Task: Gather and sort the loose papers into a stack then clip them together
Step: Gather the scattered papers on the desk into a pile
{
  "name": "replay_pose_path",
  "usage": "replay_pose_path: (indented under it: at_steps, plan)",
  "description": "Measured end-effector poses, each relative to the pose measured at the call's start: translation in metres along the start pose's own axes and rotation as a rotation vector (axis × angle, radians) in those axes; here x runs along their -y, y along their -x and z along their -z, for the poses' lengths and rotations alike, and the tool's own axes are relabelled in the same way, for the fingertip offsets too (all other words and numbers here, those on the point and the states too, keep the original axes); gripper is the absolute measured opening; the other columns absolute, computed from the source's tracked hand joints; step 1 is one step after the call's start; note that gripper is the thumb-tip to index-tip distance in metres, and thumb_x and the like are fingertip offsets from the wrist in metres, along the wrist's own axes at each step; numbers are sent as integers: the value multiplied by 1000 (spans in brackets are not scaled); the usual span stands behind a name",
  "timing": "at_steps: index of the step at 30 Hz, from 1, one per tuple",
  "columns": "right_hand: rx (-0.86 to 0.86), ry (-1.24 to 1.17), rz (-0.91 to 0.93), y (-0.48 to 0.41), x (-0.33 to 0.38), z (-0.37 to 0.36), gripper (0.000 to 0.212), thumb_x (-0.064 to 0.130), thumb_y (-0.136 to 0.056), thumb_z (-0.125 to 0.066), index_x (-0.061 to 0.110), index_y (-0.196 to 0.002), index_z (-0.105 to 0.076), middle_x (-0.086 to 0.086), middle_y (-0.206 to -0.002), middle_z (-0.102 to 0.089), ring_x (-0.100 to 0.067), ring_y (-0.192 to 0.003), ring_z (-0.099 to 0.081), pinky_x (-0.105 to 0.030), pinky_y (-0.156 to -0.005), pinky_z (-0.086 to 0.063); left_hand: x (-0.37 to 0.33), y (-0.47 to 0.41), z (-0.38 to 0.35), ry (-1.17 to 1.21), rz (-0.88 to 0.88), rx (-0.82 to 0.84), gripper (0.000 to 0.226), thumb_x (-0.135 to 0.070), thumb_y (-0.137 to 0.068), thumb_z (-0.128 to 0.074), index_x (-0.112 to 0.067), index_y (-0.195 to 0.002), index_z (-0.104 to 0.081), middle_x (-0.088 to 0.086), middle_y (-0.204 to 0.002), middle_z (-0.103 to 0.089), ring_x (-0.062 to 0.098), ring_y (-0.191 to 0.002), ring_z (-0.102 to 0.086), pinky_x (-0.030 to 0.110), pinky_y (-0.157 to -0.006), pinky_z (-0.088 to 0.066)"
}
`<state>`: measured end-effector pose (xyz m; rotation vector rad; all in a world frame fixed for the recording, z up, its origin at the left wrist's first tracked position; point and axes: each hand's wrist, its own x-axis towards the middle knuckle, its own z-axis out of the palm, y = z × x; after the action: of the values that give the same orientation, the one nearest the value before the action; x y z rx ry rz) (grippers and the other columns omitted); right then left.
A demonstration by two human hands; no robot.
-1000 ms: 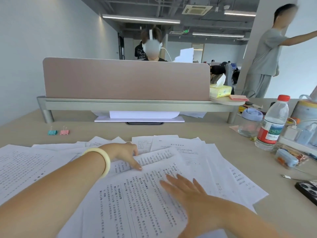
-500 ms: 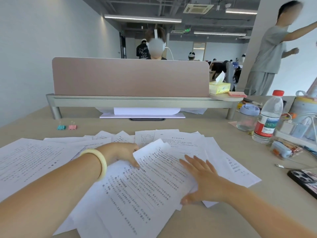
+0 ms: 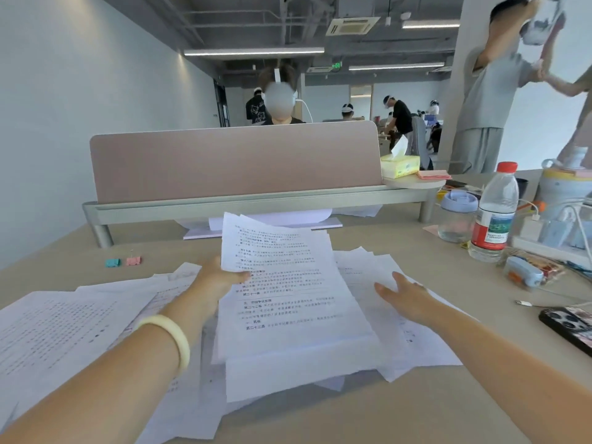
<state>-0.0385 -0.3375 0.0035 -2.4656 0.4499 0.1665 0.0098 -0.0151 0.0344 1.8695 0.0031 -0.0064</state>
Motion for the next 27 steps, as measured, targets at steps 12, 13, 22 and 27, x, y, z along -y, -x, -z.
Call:
replay_pose_path:
  at_steps: [12,13,22,27]
  plan:
    - [52,-471,19,-25,8,4,93,32,-83,-70,16,-152,-9,-6,-150,-34,-28,-135,-37,-36,-107,-32,3,-15,-87,-372,175,79,77,-18,-78,-74,-6,-141,-30,7,-136,-49,27,-126,-46,34,-101,-41]
    - [42,-503,4,-28,7,5,93,29,-83,-71,15,-152,-10,-7,-151,-33,-28,-136,-35,-38,-107,-31,1,-13,-87,-286,199,79,75,-15,-79,-74,-5,-140,-31,7,-134,-49,27,-122,-48,36,-99,-43]
    - [48,-565,-76,-29,5,18,81,15,-73,-80,-1,-140,-38,-20,-134,-52,-39,-115,-56,-53,-98,-47,2,-7,-98,33,214,208,52,-1,-76,-72,-9,-124,-55,7,-126,-64,27,-116,-59,41,-100,-49]
    - [86,-429,-25,-15,7,22,42,-1,-81,-68,-11,-120,-56,-20,-108,-64,-35,-86,-64,-36,-71,-55,-4,6,-102,-142,136,278,67,-14,-77,-74,-12,-137,-44,1,-136,-55,22,-127,-50,30,-100,-41]
